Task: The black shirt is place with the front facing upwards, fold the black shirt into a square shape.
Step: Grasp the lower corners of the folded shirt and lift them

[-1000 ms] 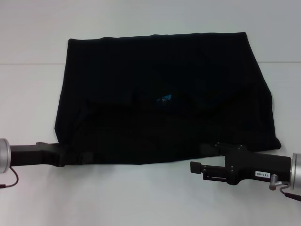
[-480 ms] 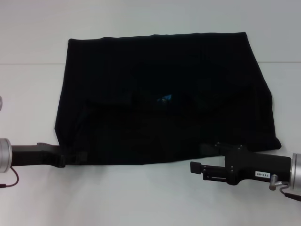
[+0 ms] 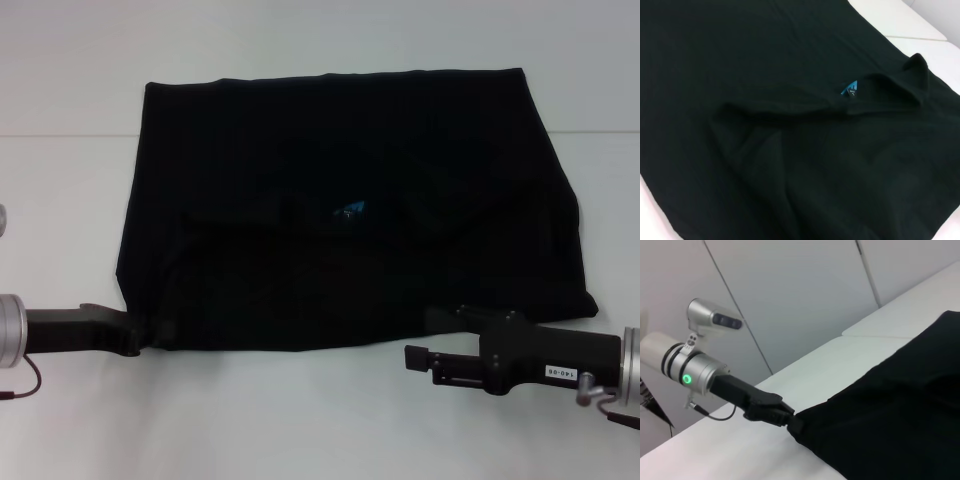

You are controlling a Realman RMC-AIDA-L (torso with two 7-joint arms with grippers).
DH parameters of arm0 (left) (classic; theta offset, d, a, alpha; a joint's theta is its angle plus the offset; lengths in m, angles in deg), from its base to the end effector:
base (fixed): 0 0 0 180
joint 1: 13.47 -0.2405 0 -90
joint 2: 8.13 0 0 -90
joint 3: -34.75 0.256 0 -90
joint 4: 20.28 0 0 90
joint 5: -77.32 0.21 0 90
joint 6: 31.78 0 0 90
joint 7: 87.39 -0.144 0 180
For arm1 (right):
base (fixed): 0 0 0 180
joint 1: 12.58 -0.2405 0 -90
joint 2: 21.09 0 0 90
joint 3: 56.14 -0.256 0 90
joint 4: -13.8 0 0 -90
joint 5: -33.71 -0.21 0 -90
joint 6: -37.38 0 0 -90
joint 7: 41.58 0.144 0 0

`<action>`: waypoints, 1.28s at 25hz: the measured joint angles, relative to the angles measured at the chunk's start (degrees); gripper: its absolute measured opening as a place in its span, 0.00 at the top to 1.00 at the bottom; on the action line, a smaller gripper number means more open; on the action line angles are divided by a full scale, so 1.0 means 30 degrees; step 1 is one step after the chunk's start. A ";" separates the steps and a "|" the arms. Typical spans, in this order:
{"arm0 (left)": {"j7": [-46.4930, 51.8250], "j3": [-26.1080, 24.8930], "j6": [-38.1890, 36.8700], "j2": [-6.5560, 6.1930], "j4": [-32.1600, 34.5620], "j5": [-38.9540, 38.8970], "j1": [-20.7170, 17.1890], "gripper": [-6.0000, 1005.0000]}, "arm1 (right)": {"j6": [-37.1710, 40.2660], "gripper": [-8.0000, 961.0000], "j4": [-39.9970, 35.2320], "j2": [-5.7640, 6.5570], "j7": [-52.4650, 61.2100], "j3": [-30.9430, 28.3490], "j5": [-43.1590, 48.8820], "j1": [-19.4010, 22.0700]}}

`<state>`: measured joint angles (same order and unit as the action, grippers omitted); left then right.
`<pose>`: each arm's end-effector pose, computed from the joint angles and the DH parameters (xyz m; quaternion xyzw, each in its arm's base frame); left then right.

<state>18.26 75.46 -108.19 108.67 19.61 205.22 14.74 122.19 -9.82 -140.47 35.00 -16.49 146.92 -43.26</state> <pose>-0.3230 0.3352 0.0127 -0.8710 -0.4424 -0.1096 0.1837 0.2747 0.3088 -0.0445 -0.9148 0.2915 0.2630 0.0949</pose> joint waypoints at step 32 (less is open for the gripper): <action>0.0050 -0.0004 -0.0606 -0.0264 0.0000 -0.0010 0.0234 0.98 | -0.1776 0.14 -0.6896 0.1977 2.3634 0.1315 1.3642 -0.4532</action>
<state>18.40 75.44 -110.01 107.88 19.61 205.19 15.44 116.86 -30.51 -134.54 105.91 -12.55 187.84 -56.85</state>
